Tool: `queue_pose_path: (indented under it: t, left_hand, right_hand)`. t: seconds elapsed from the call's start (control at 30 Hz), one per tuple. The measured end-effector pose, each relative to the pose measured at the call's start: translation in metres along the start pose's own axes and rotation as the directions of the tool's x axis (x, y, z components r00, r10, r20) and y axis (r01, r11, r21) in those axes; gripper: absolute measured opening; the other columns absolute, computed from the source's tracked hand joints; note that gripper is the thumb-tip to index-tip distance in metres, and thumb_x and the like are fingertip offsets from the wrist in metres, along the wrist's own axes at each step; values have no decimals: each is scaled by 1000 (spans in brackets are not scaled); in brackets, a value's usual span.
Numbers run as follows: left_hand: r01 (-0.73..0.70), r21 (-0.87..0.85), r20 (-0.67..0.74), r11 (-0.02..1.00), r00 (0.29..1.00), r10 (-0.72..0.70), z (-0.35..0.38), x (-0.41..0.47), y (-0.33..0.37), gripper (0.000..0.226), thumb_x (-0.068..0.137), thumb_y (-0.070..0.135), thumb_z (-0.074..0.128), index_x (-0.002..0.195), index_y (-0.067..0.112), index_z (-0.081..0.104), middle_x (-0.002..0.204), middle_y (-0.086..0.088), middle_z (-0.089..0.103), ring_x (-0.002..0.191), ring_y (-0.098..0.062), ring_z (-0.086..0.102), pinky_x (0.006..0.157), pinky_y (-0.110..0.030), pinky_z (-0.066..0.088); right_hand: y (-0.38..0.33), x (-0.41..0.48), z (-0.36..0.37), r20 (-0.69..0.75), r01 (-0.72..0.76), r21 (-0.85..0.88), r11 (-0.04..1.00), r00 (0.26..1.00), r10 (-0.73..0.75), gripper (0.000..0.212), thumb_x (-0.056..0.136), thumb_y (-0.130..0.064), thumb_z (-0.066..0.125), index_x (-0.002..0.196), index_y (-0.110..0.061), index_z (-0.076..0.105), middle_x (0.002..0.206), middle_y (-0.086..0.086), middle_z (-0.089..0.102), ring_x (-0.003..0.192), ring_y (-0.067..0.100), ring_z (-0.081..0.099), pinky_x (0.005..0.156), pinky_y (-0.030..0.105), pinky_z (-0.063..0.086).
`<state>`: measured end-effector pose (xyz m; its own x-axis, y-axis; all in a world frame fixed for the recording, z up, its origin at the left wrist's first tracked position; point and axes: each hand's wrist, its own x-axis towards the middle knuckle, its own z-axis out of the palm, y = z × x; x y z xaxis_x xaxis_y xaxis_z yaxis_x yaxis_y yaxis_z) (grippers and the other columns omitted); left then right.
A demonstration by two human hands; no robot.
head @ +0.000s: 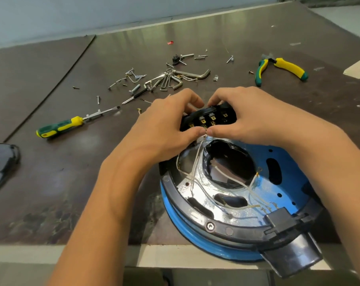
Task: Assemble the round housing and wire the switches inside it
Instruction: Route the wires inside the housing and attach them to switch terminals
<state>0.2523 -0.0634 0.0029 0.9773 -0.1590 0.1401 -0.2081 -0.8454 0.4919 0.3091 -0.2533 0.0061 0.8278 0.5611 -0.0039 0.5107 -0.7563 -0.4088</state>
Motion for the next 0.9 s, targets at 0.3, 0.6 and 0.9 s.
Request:
queue_pose_path:
  t: [0.3, 0.6, 0.9]
  left_hand:
    - [261, -57, -356, 964, 897, -263, -2, 3, -73, 24, 93, 13, 52, 98, 34, 62, 111, 8, 66, 107, -16, 59, 93, -34, 46]
    - [278, 289, 12, 916, 956, -294, 11, 2, -122, 50, 104, 21, 40, 153, 24, 31, 159, -7, 31, 146, -27, 27, 119, -45, 24]
    - [376, 90, -314, 922, 890, -332, 3, 1, -99, 19, 90, 18, 64, 104, 24, 75, 104, 1, 74, 99, -22, 66, 90, -42, 54]
  right_hand:
    - [0, 2, 2, -8, -11, -6, 1000, 1000, 11, 48, 78, -56, 73, 118, -37, 54, 105, -12, 54, 108, 19, 55, 98, 51, 45]
    - [0, 3, 1, -2, -23, 6, 1000, 1000, 23, 50, 77, -58, 73, 118, -38, 54, 112, -10, 58, 110, 19, 56, 100, 50, 45]
    - [-4, 0, -2, -2, -40, 11, 999, 999, 40, 64, 73, -57, 79, 127, -35, 54, 127, -7, 59, 120, 20, 54, 103, 50, 44]
